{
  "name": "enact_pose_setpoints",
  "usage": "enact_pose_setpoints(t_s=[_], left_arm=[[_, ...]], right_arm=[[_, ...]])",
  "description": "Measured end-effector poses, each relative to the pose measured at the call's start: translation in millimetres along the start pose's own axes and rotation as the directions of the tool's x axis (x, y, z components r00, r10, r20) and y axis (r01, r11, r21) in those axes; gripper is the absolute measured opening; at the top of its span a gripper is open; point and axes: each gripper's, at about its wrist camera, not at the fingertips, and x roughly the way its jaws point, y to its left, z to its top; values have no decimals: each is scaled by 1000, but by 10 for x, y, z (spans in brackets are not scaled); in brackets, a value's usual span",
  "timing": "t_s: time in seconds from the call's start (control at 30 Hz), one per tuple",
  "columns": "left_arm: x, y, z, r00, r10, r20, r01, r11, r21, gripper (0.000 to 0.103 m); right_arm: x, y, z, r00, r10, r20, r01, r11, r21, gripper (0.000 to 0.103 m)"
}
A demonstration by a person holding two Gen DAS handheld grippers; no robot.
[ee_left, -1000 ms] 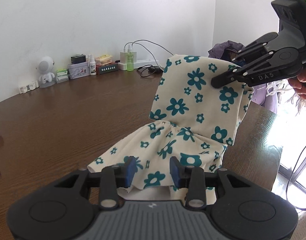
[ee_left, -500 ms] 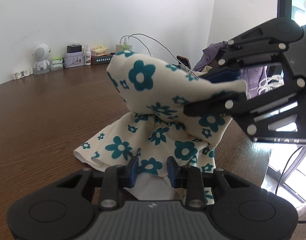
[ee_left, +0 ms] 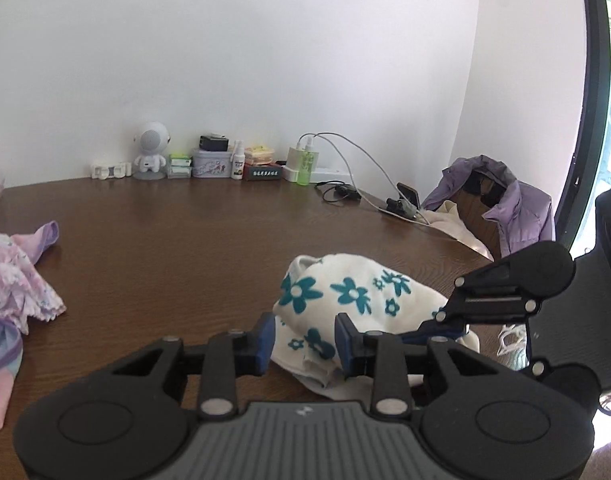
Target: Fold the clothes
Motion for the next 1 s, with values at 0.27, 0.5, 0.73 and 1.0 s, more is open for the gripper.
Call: enact_pose_setpoints(t_s=[0.27, 0.5, 0.73, 1.0], left_arm=[[459, -104, 475, 996, -83, -36, 86, 993, 82, 29], [887, -256, 624, 983, -102, -153, 128, 976, 175, 23], [1031, -135, 380, 960, -111, -256, 158, 973, 169, 20], [999, -69, 326, 959, -118, -257, 158, 977, 140, 21]], right_arm=[[-450, -609, -103, 970, 185, 160, -231, 906, 354, 42], [-475, -1126, -459, 990, 64, 126, -125, 803, 583, 42], [-238, -1014, -640, 993, 86, 81, -117, 800, 588, 41], [-172, -906, -643, 994, 77, 71, -104, 816, 569, 41]])
